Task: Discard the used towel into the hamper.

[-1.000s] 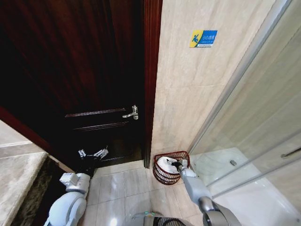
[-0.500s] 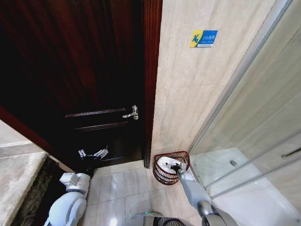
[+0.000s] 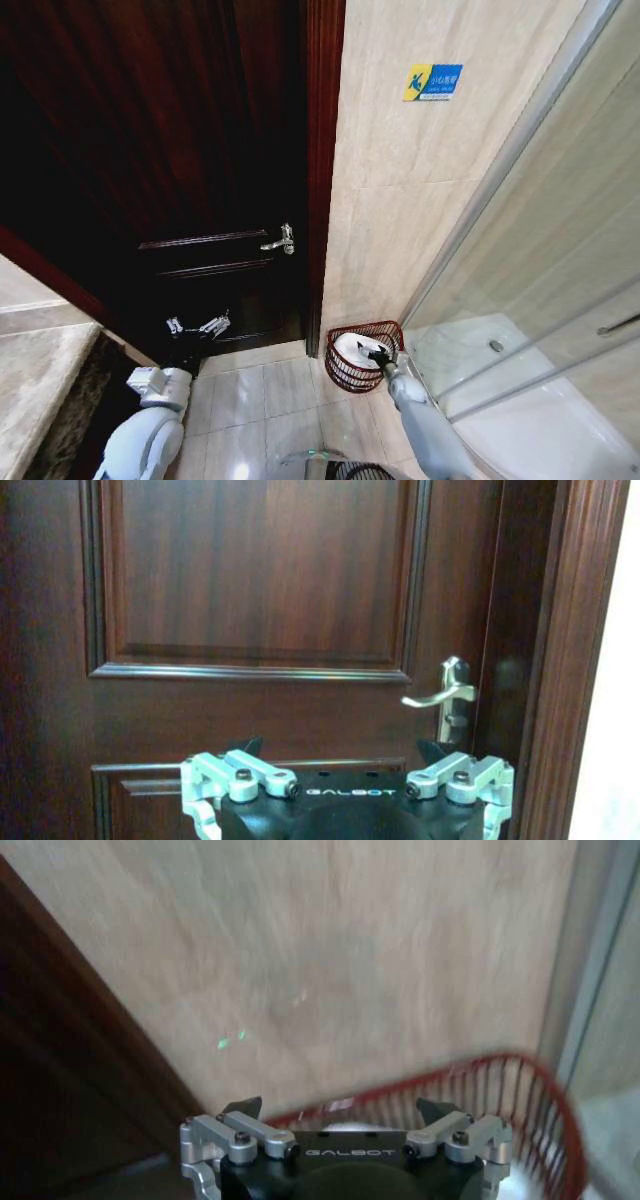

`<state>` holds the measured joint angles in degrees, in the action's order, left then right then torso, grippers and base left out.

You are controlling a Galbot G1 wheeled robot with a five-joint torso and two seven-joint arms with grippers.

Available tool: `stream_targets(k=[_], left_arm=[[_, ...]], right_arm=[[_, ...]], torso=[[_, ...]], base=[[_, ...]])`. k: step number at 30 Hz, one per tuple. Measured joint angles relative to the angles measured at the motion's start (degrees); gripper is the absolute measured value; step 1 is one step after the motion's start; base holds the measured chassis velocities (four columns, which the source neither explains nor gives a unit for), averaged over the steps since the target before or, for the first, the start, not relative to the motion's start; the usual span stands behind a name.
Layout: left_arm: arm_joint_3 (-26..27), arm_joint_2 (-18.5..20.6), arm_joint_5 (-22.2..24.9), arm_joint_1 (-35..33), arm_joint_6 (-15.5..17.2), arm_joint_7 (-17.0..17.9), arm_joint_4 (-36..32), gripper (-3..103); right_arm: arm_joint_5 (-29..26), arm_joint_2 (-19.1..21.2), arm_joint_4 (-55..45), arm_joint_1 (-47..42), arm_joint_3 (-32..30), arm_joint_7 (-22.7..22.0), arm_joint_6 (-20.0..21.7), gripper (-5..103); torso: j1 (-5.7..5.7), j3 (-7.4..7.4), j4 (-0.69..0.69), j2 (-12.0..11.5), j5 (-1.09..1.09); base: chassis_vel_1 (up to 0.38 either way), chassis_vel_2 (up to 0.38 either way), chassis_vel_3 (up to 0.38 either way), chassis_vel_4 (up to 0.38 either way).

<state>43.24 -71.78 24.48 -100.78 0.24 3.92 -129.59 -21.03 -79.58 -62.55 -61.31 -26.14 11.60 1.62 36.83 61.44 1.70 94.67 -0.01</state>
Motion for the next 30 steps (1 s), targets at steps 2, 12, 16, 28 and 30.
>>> stream_targets(k=[2, 12, 16, 28, 30], left_arm=[[0.00, 0.00, 0.00, 0.00, 0.00, 0.00, 0.00, 100], [0.00, 0.00, 0.00, 0.00, 0.00, 0.00, 0.00, 100], [0.00, 0.00, 0.00, 0.00, 0.00, 0.00, 0.00, 100], [0.00, 0.00, 0.00, 0.00, 0.00, 0.00, 0.00, 100], [0.00, 0.00, 0.00, 0.00, 0.00, 0.00, 0.00, 100]], right_arm=[[0.48, 0.38, -5.03, -2.57, -1.29, -0.99, -0.52, 100], [2.21, -0.36, -30.17, -16.72, -6.65, -4.28, -2.03, 100], [1.95, -1.18, -43.33, -22.99, -9.28, -5.69, -1.95, 100], [-0.17, -3.33, -69.95, -38.10, -14.08, -8.24, -3.59, 100], [-1.01, -3.54, -73.27, -40.56, -15.83, -6.97, -5.71, 100]], torso=[[0.00, 0.00, 0.00, 0.00, 0.01], [0.00, 0.00, 0.00, 0.00, 0.00], [0.00, 0.00, 0.00, 0.00, 0.00], [0.00, 0.00, 0.01, 0.00, -0.01], [0.00, 0.00, 0.00, 0.00, 0.00]], base=[[0.000, 0.000, 0.000, 0.000], [0.000, 0.000, 0.000, 0.000], [0.000, 0.000, 0.000, 0.000], [0.000, 0.000, 0.000, 0.000], [0.000, 0.000, 0.000, 0.000]])
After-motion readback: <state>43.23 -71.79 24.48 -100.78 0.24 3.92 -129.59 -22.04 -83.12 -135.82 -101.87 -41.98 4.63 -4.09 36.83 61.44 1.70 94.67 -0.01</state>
